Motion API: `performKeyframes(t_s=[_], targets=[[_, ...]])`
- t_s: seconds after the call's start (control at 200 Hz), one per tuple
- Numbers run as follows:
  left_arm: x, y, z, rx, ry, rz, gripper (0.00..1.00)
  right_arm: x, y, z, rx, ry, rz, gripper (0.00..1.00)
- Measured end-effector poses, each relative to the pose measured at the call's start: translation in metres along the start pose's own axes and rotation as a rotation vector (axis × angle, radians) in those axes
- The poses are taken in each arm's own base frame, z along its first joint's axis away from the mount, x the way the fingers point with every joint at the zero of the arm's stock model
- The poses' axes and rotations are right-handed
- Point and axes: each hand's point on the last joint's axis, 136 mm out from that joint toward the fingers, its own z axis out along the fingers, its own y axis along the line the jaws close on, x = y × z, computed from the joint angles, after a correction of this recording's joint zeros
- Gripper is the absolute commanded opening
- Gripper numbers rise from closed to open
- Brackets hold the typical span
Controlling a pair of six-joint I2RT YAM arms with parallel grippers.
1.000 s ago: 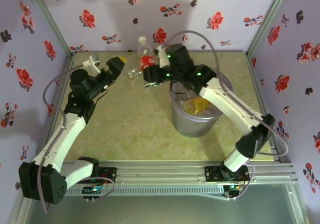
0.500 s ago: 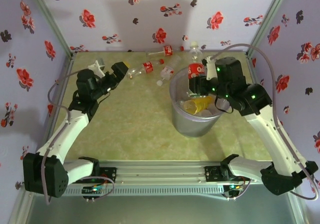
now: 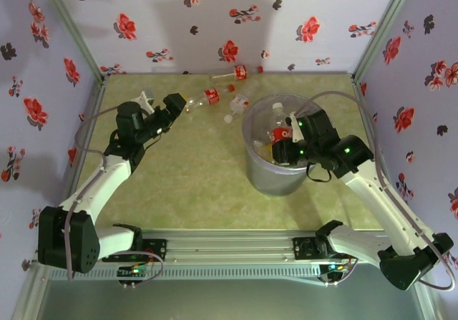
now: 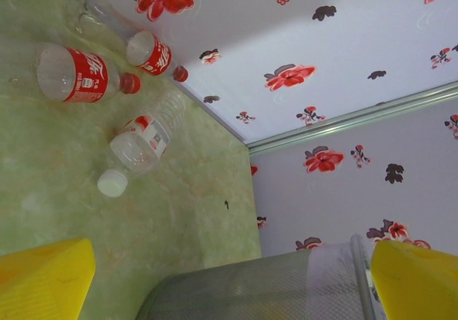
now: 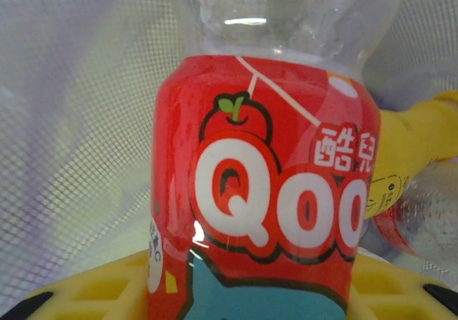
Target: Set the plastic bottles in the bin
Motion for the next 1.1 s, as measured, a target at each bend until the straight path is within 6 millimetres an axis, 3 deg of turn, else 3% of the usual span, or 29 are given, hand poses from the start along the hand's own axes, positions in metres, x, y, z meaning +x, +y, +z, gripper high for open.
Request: performKeyframes(t_s=[0.21,0.4,0.505,0.755,1.1], targets=[[0.002,0.005,0.003,-0.006,0.003,-0.003,0.99,-0.002,0.001,-0.004,-0.003,-0.005,0.012,0.79],[0.002,0.007,0.003,-0.007,0.004,-0.004,0.99,-0.031,0.000,-0.042,0.051,-0.096,-0.035,0.73],[0.002,0.007,0.003,-0.008,0.005,-0.004,0.99,-0.047,0.001,-0.050,0.081,-0.125,-0.063,0.64],[0.003,0.007,0.003,-0.008,0.005,-0.003,0.99,-0.062,-0.001,-0.012,0.128,-0.042,-0.125,0.47],[0.004,0.011,0.006,-0.017,0.010,-0.008,0.99,-0.076,-0.015,0.015,0.193,-0.078,-0.126,0.44]])
